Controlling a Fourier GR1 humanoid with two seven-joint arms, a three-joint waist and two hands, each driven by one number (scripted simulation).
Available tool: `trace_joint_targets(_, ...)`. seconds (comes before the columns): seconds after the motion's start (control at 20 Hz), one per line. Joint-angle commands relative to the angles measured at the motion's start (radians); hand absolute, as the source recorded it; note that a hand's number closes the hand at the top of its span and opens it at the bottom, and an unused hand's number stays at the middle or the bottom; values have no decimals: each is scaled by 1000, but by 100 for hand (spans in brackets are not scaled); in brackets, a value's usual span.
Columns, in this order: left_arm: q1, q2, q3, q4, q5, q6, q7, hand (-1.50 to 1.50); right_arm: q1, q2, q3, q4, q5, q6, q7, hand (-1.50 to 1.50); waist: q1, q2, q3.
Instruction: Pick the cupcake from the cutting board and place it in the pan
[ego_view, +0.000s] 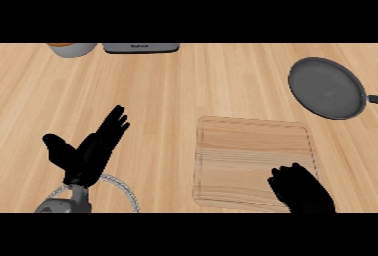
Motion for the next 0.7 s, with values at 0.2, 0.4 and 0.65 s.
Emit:
trace_joint_targets(0.2,6,-23,-2,-18,-5,23,7,0,147,-62,-272,-177,-211,-331,-137,150,-12,-4,2)
trace_joint_targets(0.4,11,-27,-8,34,-22,8,-32,0,239,-81,-401,-273,-409,-403,-239,150,-16,0,1)
trace_joint_targets(0.65,23,9,9,-21,3,-19,3,0,290,0,-506,-283,-716,-387,-315,150,8,2,3)
